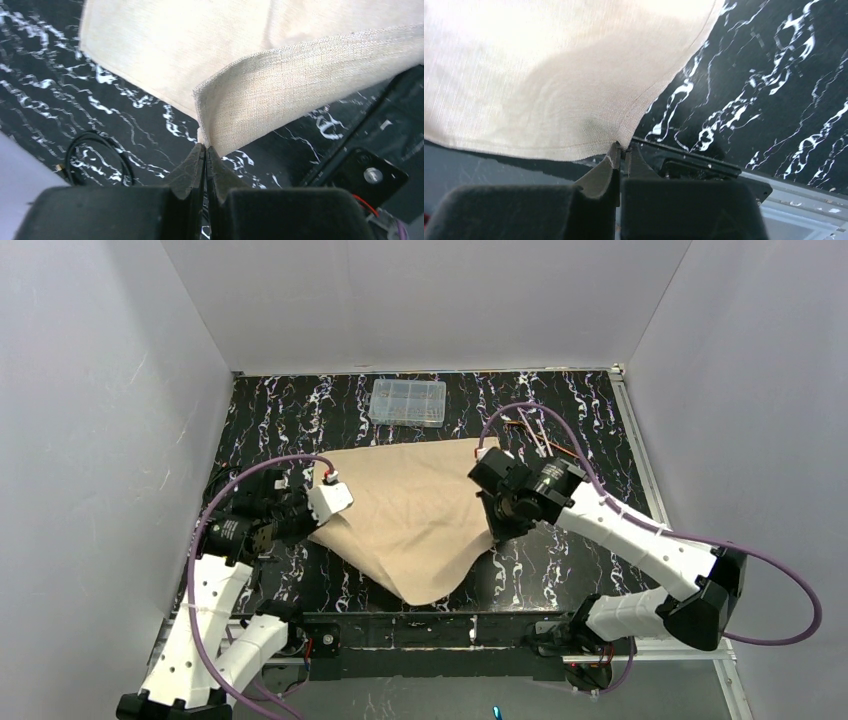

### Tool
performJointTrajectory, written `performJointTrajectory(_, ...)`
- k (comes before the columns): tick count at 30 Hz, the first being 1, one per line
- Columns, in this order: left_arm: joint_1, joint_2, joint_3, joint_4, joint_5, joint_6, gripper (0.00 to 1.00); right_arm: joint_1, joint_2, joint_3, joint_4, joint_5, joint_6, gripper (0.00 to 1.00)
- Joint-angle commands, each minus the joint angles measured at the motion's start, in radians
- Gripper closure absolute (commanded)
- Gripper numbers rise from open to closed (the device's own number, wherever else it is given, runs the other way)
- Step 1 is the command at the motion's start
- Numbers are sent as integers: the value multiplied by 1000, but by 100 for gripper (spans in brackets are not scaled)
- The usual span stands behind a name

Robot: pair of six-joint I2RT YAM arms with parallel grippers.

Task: Fold the napkin into a case and place the utensils inside
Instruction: Fold and flatten the napkin at the center of the board.

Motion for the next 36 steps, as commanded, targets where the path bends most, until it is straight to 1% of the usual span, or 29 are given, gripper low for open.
performJointTrajectory(1,7,4,6,98,-76,-98,100,-100,37,60,35,41,-72,99)
performJointTrajectory(4,6,84,15,145,-178,-144,100,-174,75,59,130,6,-109,99)
performJointTrajectory(6,7,108,0,201,-222,-168,100,-222,110,62,207,-9,-148,99)
performJointTrajectory(8,7,113,-32,271,-231,-161,100,-274,156,72,275,-39,-189,99)
performJointTrajectory(10,7,153,-13,282,-193,-120,100,-306,216,94,321,-19,-221,99)
performJointTrajectory(11,8,180,-1,294,-201,-112,100,-319,230,98,349,-18,-230,99)
performJointTrajectory(14,14,265,40,337,-248,-117,100,-358,277,109,432,-24,-252,99)
performJointTrajectory(18,22,351,46,438,-376,-127,100,-430,336,138,497,-61,-282,99)
performJointTrajectory(24,42,441,38,553,-468,-154,100,-496,440,215,512,-95,-298,99)
performJointTrajectory(30,50,476,49,624,-421,-180,100,-517,538,298,489,-97,-335,99)
performJointTrajectory(33,50,543,74,595,-407,-153,100,-548,599,368,425,-116,-360,99)
performJointTrajectory(36,50,592,91,591,-404,-152,100,-564,645,407,401,-114,-360,99)
